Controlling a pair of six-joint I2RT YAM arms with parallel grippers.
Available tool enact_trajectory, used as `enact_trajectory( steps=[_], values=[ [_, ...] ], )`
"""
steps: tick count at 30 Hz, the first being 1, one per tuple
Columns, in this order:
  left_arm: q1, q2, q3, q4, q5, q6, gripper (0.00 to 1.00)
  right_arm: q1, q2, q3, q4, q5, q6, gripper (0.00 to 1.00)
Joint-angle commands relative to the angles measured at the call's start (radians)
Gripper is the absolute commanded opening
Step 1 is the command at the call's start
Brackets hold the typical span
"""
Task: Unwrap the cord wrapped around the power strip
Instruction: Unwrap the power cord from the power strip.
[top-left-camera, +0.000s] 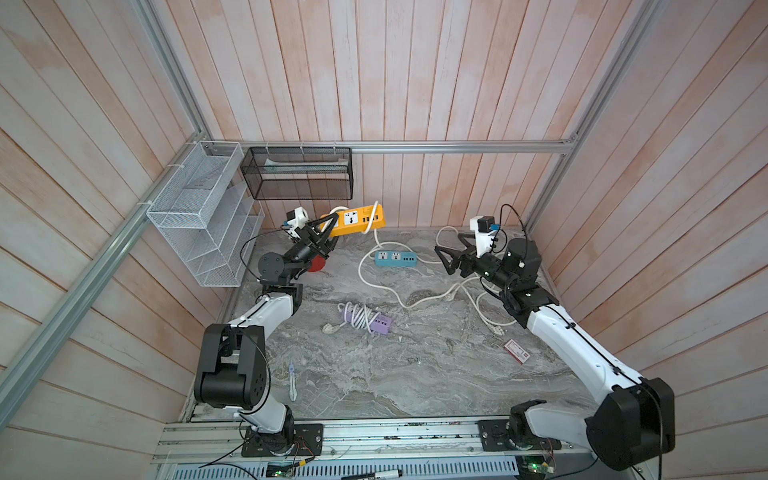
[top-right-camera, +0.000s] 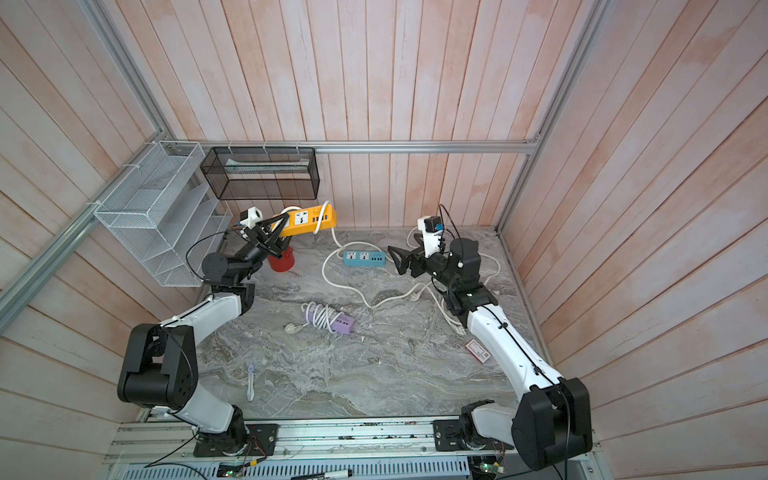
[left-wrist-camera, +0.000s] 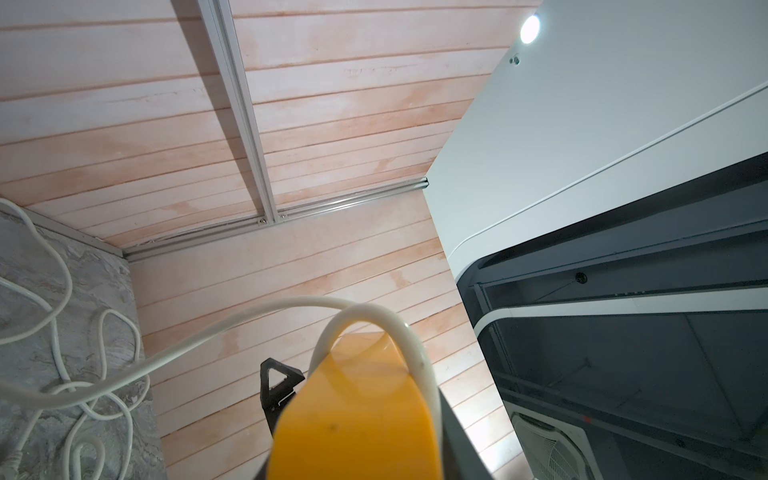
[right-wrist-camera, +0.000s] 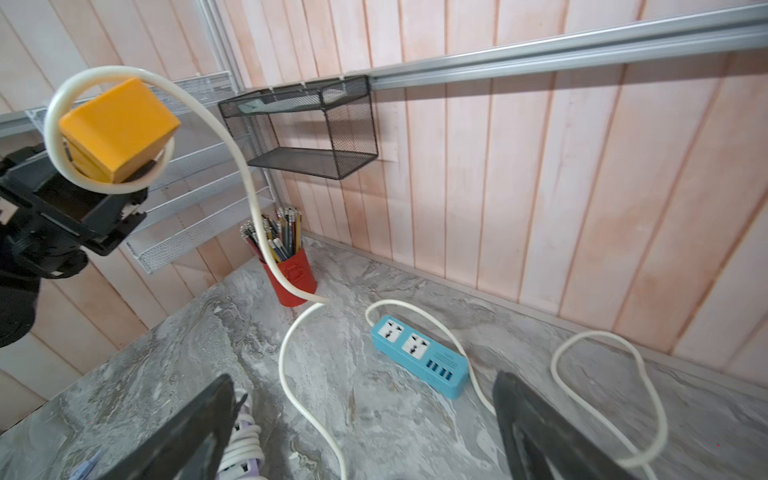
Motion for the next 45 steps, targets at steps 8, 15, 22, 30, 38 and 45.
enact_trajectory(
  steps=[8, 15, 22, 30, 38, 45],
  values=[
    [-0.126, 0.024, 0.037, 0.034, -0.034, 0.019, 0.0, 0.137, 0.177, 0.106, 0.251, -0.005, -0.045, 0.98],
    [-0.167, 0.025, 0.038, 0.035, -0.04, 0.018, 0.0, 0.15, 0.273, 0.128, 0.391, -0.03, 0.04, 0.94],
    [-0.202, 0.042, 0.026, 0.076, -0.054, -0.009, 0.0, 0.153, 0.369, 0.168, 0.489, -0.048, 0.11, 0.85],
    [-0.209, 0.033, -0.014, 0.1, -0.057, -0.022, 0.0, 0.152, 0.419, 0.193, 0.52, -0.041, 0.149, 0.0],
    [-0.207, 0.032, -0.04, 0.1, -0.054, -0.018, 0.0, 0.124, 0.361, 0.173, 0.456, -0.038, 0.128, 0.0],
    [-0.206, 0.05, -0.091, 0.1, -0.049, 0.004, 0.0, 0.109, 0.263, 0.249, 0.237, -0.021, -0.013, 0.0]
  ],
)
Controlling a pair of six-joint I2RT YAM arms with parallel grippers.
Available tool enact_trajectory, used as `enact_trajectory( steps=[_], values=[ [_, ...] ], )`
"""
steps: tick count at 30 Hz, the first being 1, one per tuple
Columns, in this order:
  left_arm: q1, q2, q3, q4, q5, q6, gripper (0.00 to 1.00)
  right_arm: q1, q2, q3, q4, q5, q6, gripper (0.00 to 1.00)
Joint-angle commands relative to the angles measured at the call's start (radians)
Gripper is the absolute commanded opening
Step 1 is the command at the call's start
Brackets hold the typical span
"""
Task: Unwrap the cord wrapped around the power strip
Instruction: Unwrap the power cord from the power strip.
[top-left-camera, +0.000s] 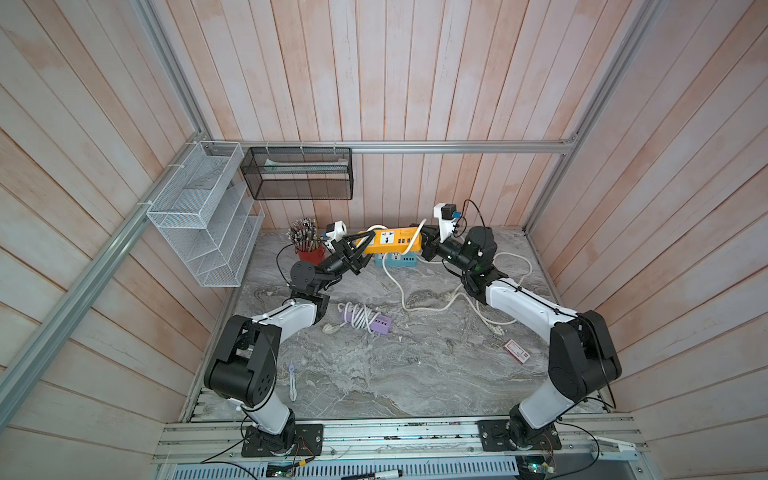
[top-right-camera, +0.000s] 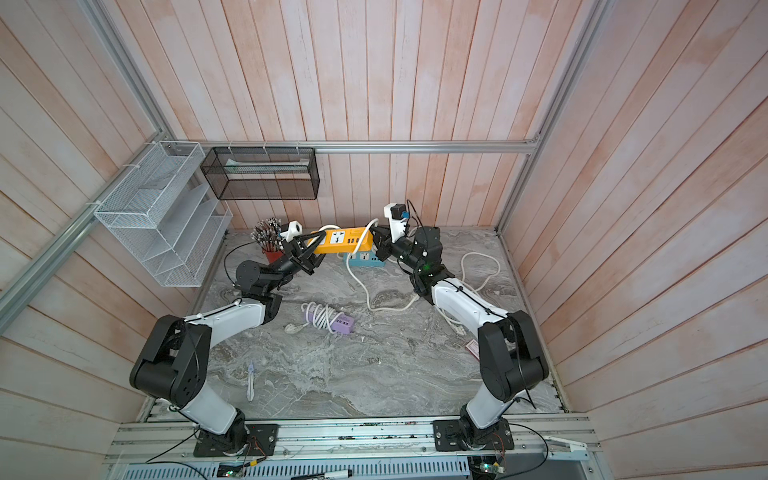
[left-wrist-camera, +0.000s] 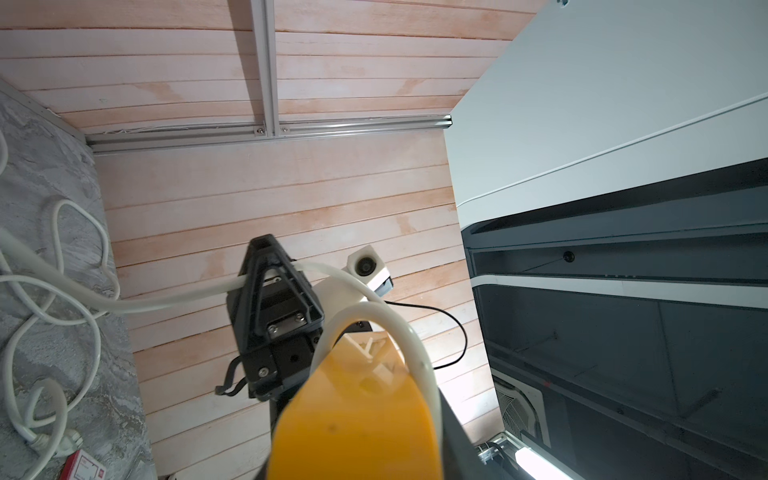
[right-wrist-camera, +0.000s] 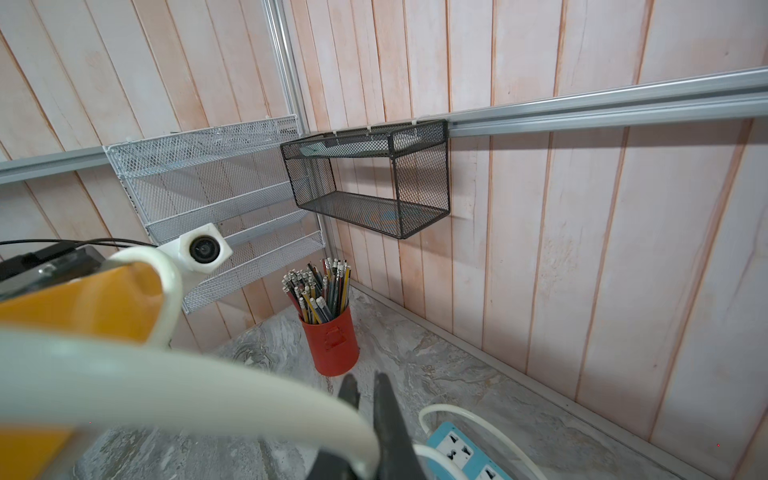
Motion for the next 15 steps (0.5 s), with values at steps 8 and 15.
enact_trajectory(
  steps=[8, 15],
  values=[
    [0.037, 0.069, -0.008, 0.102, -0.016, 0.011, 0.0, 0.041, -0.215, 0.04, -0.322, -0.061, -0.223, 0.0],
    [0.086, 0.104, 0.094, 0.099, -0.01, -0.002, 0.0, 0.088, -0.311, -0.138, -0.454, -0.028, -0.289, 0.0]
  ],
)
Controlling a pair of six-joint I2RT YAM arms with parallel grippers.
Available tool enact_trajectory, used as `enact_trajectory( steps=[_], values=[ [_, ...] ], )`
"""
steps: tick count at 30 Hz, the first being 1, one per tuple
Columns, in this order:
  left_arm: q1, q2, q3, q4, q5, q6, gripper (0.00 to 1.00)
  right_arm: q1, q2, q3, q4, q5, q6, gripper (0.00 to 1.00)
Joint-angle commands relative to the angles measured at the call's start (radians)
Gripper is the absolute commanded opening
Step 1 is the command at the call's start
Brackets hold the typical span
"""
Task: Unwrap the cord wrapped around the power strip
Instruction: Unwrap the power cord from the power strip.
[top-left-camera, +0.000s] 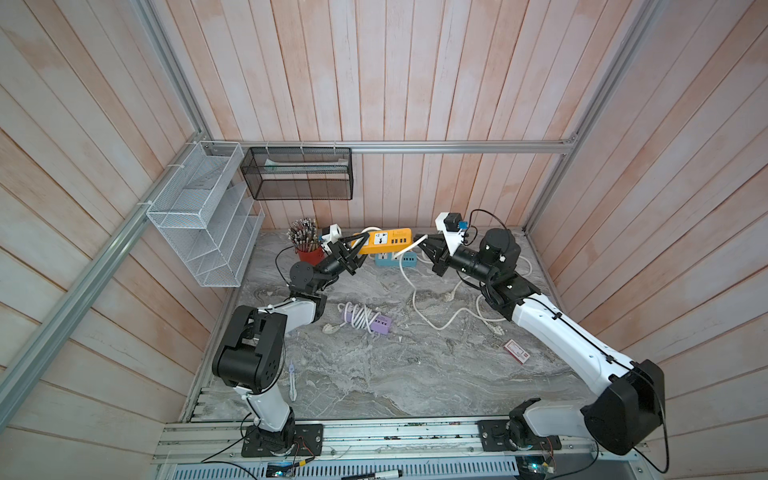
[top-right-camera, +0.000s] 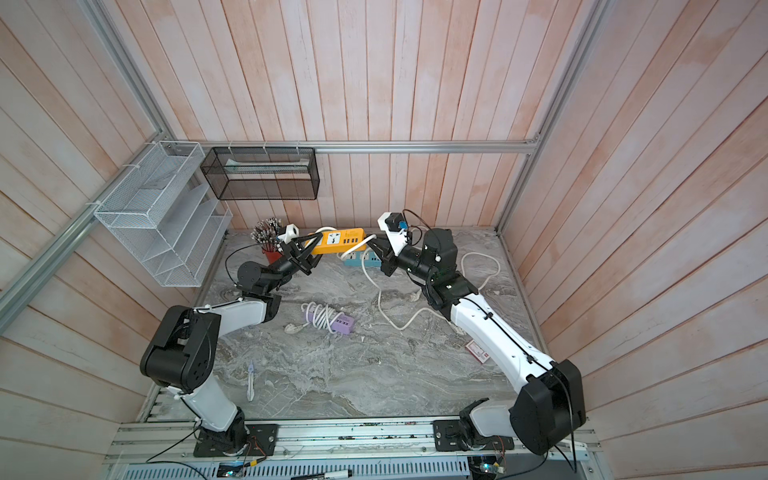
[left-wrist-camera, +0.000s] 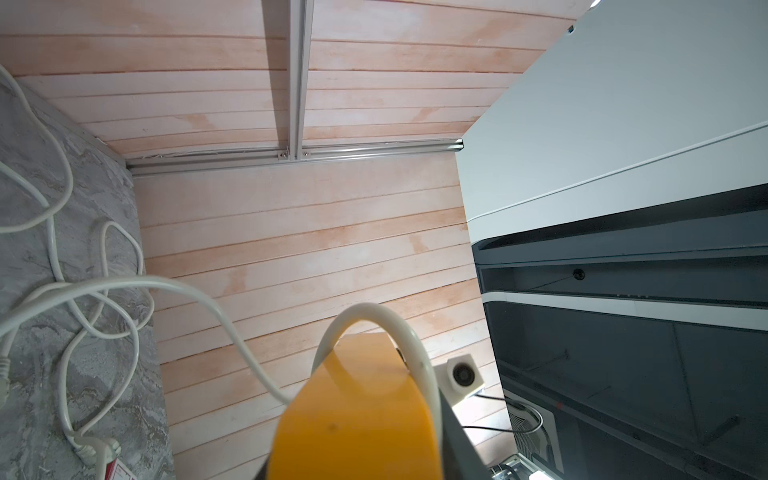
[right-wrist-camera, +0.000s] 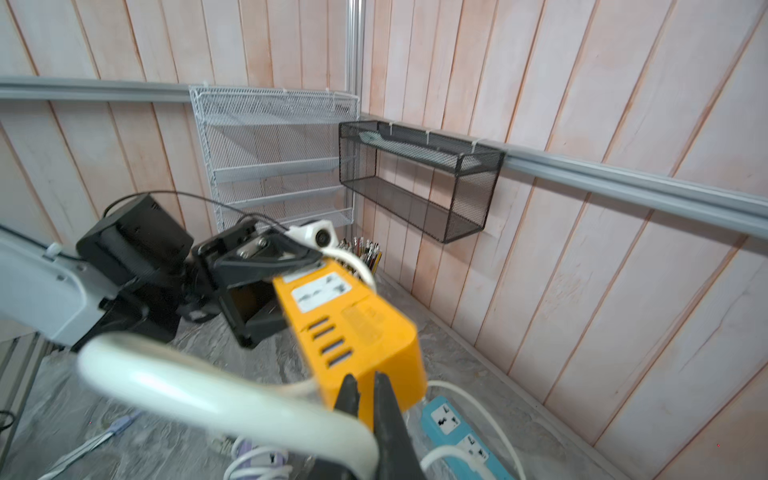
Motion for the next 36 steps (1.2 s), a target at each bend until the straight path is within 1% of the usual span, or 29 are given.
enact_trajectory(
  steps=[1, 5, 7, 9, 13, 18, 22, 26, 27, 28, 29, 30, 31, 33, 36],
  values=[
    [0.022, 0.009, 0.074, 0.037, -0.017, -0.002, 0.0, 0.01, -0.025, -0.084, -0.092, 0.008, -0.033, 0.0],
    [0.027, 0.011, 0.118, 0.036, -0.018, -0.014, 0.0, 0.007, -0.024, -0.156, -0.092, 0.058, -0.026, 0.0],
    [0.025, 0.004, 0.13, 0.034, -0.016, -0.016, 0.0, -0.002, 0.015, -0.174, -0.076, 0.117, 0.006, 0.0],
    [0.022, -0.008, 0.131, 0.03, -0.012, -0.017, 0.0, -0.035, 0.079, -0.159, -0.073, 0.12, 0.038, 0.0],
    [0.005, -0.033, 0.108, 0.03, -0.003, -0.018, 0.0, -0.113, 0.219, -0.075, -0.049, 0.091, 0.105, 0.0],
    [-0.008, -0.074, 0.023, 0.029, 0.012, -0.004, 0.0, -0.194, 0.405, 0.106, -0.051, 0.077, 0.169, 0.0],
    [-0.016, -0.086, -0.054, 0.054, 0.01, -0.007, 0.0, -0.222, 0.519, 0.215, -0.051, 0.072, 0.209, 0.0],
    [-0.027, -0.059, -0.089, 0.102, 0.003, -0.023, 0.0, -0.225, 0.58, 0.268, -0.086, 0.064, 0.233, 0.01],
    [-0.027, -0.048, -0.092, 0.113, 0.001, -0.026, 0.0, -0.224, 0.581, 0.266, -0.094, 0.054, 0.237, 0.15],
    [-0.027, -0.036, -0.093, 0.122, -0.002, -0.028, 0.0, -0.227, 0.572, 0.253, -0.096, 0.046, 0.243, 0.32],
    [-0.025, -0.026, -0.092, 0.126, -0.004, -0.028, 0.0, -0.228, 0.557, 0.236, -0.091, 0.035, 0.25, 0.44],
    [-0.025, -0.013, -0.089, 0.132, -0.006, -0.028, 0.0, -0.233, 0.534, 0.21, -0.089, 0.013, 0.259, 0.61],
    [-0.025, 0.0, -0.085, 0.135, -0.006, -0.027, 0.0, -0.238, 0.505, 0.185, -0.093, -0.014, 0.268, 0.73],
    [-0.024, 0.025, -0.072, 0.143, -0.008, -0.024, 0.0, -0.256, 0.444, 0.14, -0.123, -0.062, 0.282, 0.84],
    [-0.017, 0.058, -0.049, 0.146, -0.008, -0.011, 0.0, -0.289, 0.321, 0.041, -0.138, -0.15, 0.318, 0.9]
  ],
)
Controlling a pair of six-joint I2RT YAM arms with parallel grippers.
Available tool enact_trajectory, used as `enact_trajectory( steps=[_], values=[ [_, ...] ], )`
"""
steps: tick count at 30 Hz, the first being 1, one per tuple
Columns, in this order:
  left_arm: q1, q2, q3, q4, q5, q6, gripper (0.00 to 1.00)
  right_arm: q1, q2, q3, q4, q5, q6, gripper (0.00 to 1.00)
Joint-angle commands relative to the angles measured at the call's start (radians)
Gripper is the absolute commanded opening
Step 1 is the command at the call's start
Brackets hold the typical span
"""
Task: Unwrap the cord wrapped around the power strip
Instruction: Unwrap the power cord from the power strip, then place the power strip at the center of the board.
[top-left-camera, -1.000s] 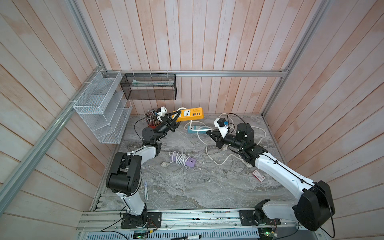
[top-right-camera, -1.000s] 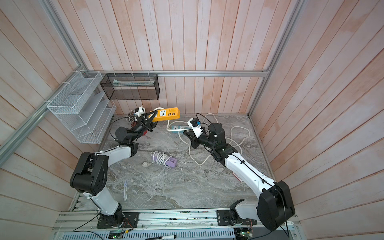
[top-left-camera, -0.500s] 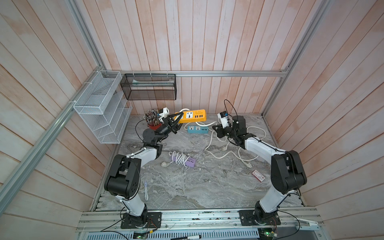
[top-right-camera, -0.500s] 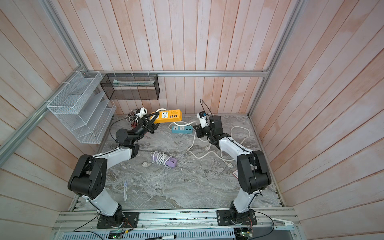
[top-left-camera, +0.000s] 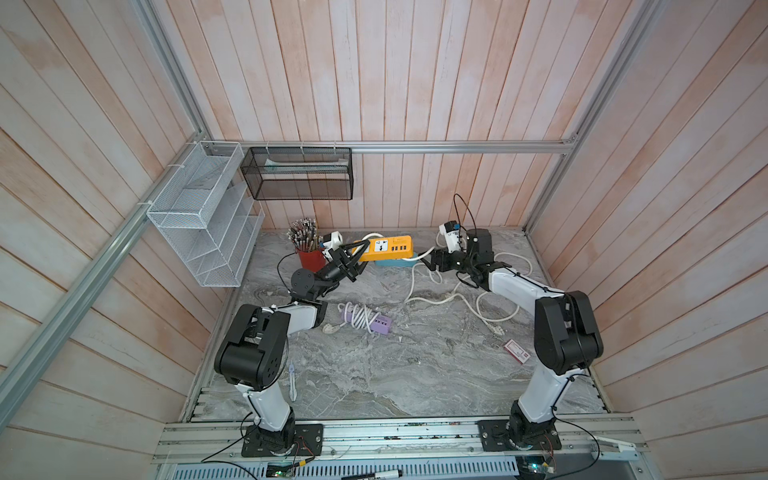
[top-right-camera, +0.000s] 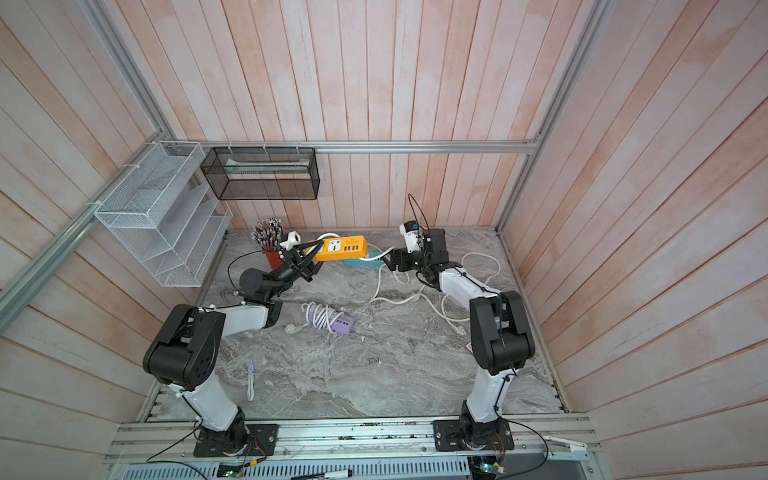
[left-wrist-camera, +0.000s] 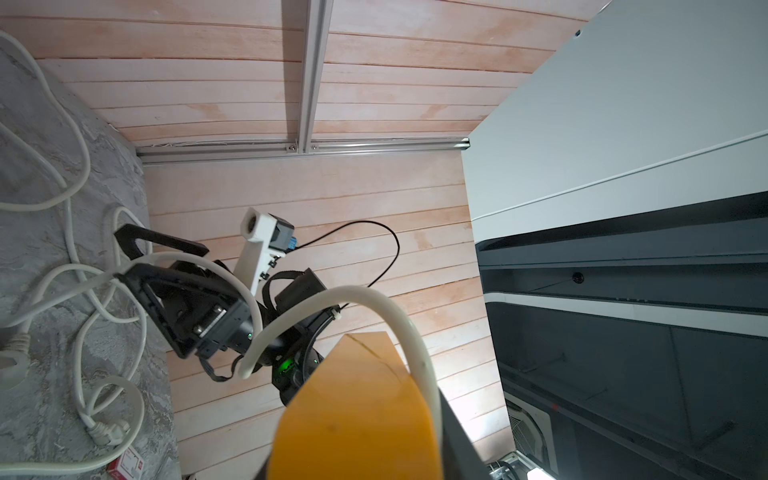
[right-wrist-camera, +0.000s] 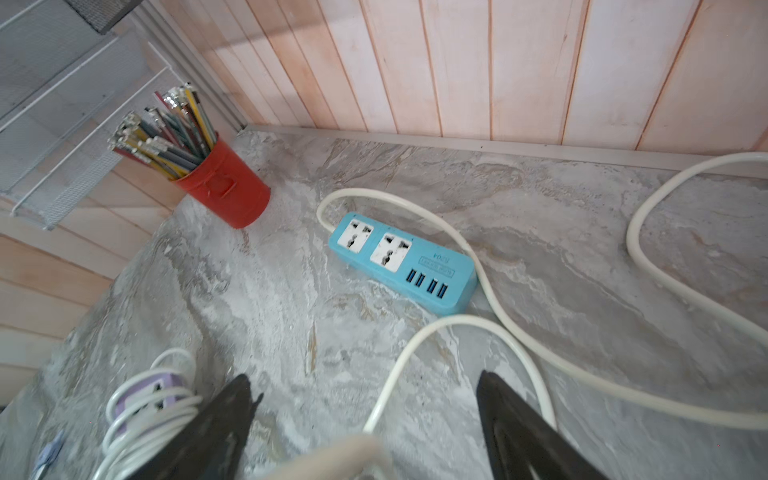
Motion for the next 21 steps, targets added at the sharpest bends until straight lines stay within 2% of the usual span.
enact_trajectory(
  steps=[1, 6, 9, 13, 21],
  values=[
    [0.008, 0.035, 0.043, 0.066, -0.008, 0.009, 0.0, -0.039, -0.159, -0.079, -0.031, -0.124, 0.058, 0.91],
    [0.012, 0.08, 0.067, 0.065, 0.001, 0.028, 0.0, -0.078, -0.391, -0.163, -0.049, -0.167, 0.131, 0.94],
    [0.006, 0.094, 0.077, 0.071, 0.001, 0.03, 0.0, -0.078, -0.453, -0.156, -0.001, -0.225, 0.232, 0.95],
    [-0.011, 0.105, 0.093, 0.071, -0.005, 0.034, 0.0, -0.039, -0.418, -0.182, 0.218, -0.301, 0.492, 0.95],
    [-0.026, 0.094, 0.106, 0.052, -0.001, 0.054, 0.0, 0.061, -0.261, -0.142, 0.421, -0.308, 0.68, 0.93]
  ],
)
